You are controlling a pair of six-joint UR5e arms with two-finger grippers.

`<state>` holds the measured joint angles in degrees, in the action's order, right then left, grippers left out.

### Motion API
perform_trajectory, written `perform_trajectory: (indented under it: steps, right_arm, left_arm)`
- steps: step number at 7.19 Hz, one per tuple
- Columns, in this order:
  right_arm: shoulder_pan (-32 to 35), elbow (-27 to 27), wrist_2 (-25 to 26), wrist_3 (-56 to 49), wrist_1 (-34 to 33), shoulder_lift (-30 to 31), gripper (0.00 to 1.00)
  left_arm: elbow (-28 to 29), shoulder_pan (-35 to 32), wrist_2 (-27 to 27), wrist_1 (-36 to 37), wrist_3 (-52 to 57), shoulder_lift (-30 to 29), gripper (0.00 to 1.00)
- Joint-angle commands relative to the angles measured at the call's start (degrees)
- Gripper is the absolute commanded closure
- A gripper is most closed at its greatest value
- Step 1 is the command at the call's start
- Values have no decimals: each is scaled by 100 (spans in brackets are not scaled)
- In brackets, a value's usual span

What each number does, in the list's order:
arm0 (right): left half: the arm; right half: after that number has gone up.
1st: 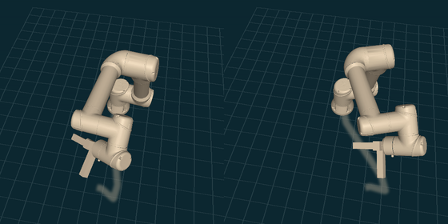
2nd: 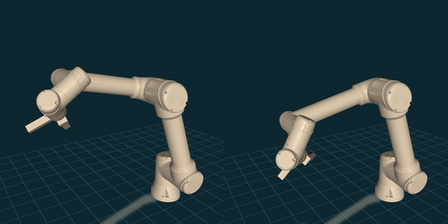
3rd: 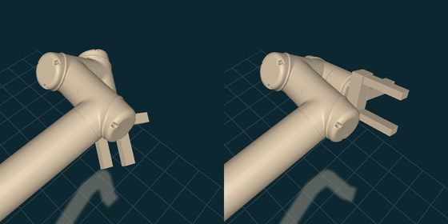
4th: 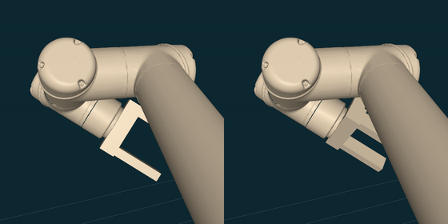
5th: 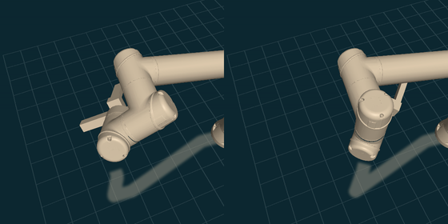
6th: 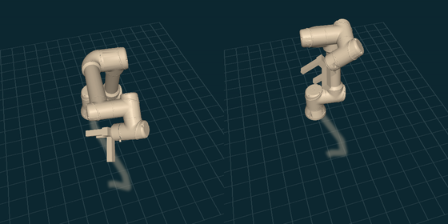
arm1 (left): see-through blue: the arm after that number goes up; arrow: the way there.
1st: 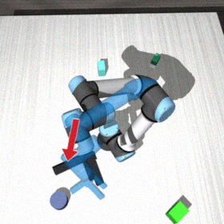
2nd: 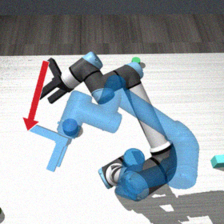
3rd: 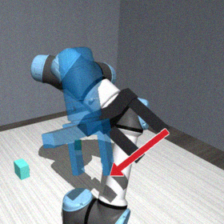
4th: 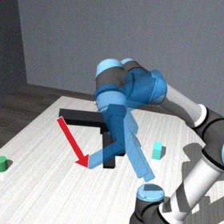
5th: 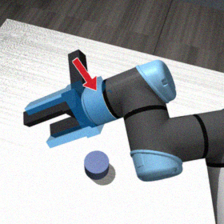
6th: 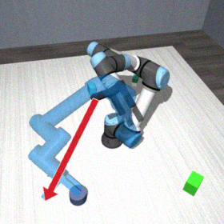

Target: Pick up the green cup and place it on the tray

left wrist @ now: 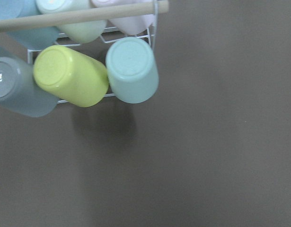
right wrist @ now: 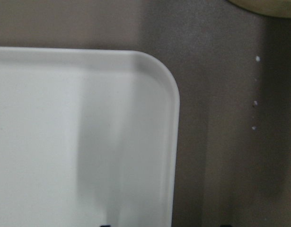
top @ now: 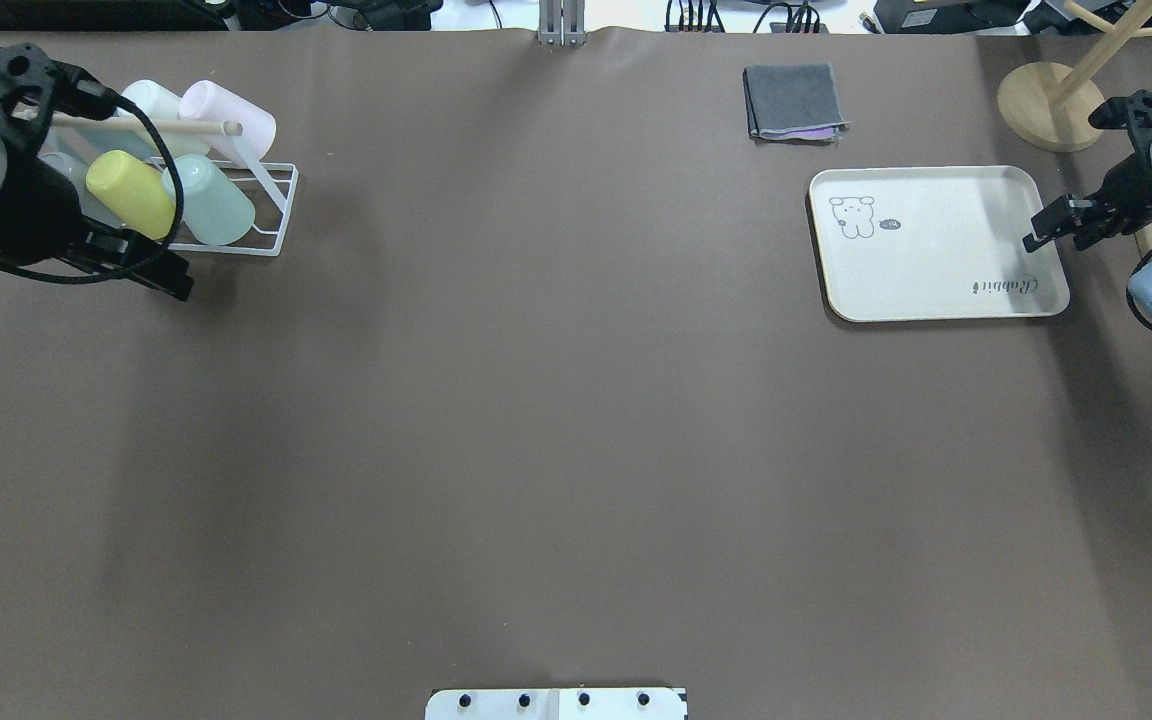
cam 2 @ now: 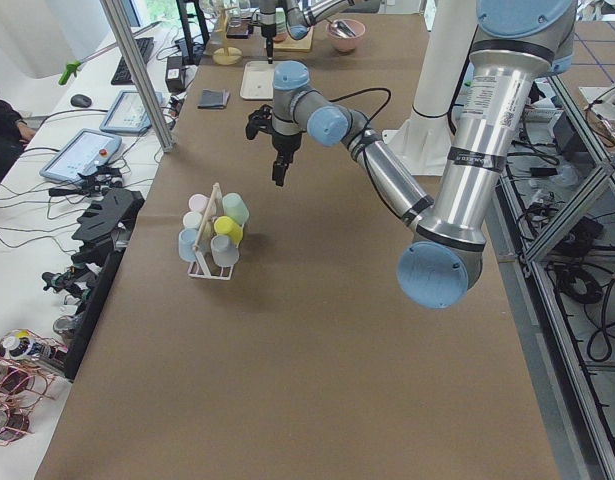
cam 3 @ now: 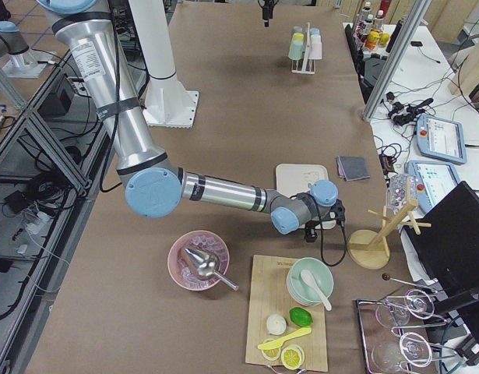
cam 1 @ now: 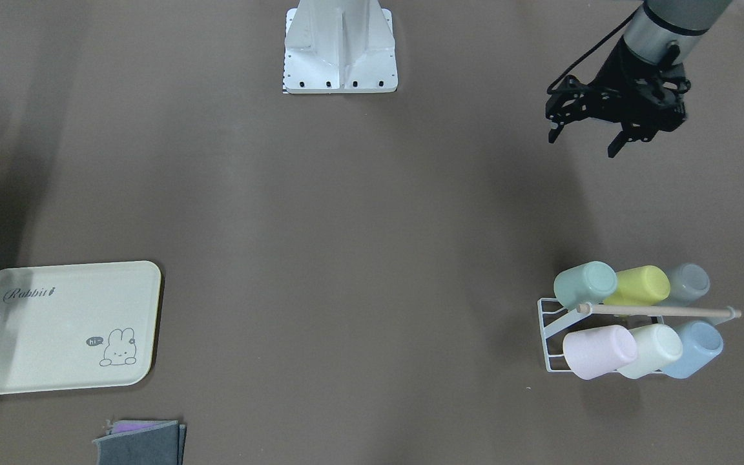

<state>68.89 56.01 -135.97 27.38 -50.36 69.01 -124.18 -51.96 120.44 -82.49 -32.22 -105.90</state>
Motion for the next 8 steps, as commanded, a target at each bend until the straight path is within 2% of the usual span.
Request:
perform_trajectory:
  steps: [1,2,4,5,6,7,8]
  right_arm:
    - [-16,24,9,-40,0,16,62]
    - [-16,59,0,-144,0,42,76]
    - [106,190,-79,-268,-17,60,92]
    - [107,235,-79,-268,-9,69,100]
    - [107,244,-70,-294,0,113,100]
    - [107,340,-79,-321,-9,130,100]
    - [107,367,-140,-321,-9,122,100]
  left_arm:
    - [-220,1173,-1696,-240,1230,-89,2]
    - [-212,1797,-2830,-198,2010,-89,2]
    - [-195,2590,-4590,29,3888,-19,2]
    - [-195,3177,-5966,919,4360,-88,2]
    - [-169,3427,-6554,1702,4530,-332,2]
    - [-168,3551,-7351,2128,5419,-378,2]
    - [-12,3587,-7933,2132,6264,-370,2]
